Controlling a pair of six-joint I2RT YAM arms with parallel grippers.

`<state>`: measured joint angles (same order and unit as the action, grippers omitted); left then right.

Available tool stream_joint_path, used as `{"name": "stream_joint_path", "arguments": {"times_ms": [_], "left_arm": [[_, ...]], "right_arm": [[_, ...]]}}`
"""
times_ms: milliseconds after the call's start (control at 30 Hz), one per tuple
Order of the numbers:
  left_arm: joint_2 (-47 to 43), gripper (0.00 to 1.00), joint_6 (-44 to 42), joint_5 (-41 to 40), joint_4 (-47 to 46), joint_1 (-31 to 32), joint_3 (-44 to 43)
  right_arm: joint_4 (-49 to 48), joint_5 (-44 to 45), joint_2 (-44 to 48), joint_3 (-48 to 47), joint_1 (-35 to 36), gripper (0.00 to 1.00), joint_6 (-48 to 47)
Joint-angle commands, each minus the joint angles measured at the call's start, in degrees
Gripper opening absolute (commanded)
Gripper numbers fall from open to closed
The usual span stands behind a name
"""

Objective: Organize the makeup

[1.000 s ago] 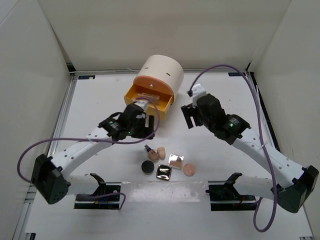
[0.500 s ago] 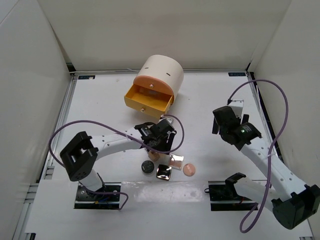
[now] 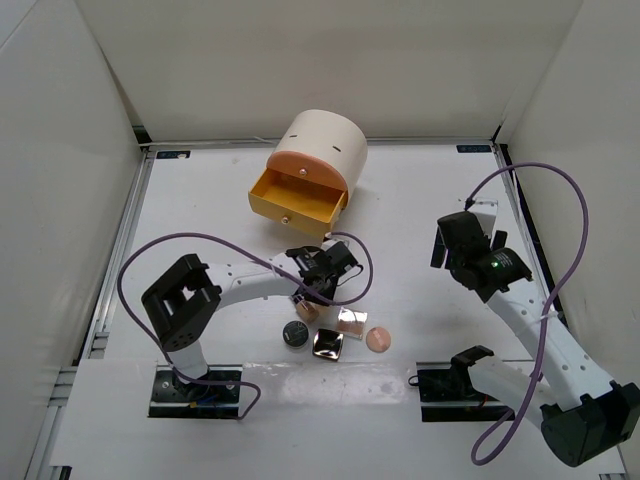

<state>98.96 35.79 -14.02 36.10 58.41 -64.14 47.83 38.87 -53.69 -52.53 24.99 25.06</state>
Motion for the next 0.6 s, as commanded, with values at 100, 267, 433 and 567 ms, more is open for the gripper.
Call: {"name": "stream_joint_path", "arguments": {"times_ms": [100, 267, 433, 567], "left_arm": [[-4.38, 0.17, -0.98, -5.03, 2.83, 0.47, -6.42], [-10.70, 0.29, -4.84, -14.88, 4.33, -0.31, -13.20], [-14.93, 0.35, -12.05, -20.34, -1.27, -7.76, -16.89], [-13.89, 0.36, -15.39, -20.70, -5.50, -14.98, -19.53]], "right_arm": [[-2.48, -1.95, 0.61, -0.03, -0.38, 0.90, -1.85], [-3.88, -3.71, 0.96, 1.20, -0.38, 0.93, -3.79], [-5.99, -9.69, 1.66, 2.61, -0.21, 0.93, -7.12], [-5.65, -10.92, 0.61, 3.05, -0.21, 0.94, -8.53]]}}
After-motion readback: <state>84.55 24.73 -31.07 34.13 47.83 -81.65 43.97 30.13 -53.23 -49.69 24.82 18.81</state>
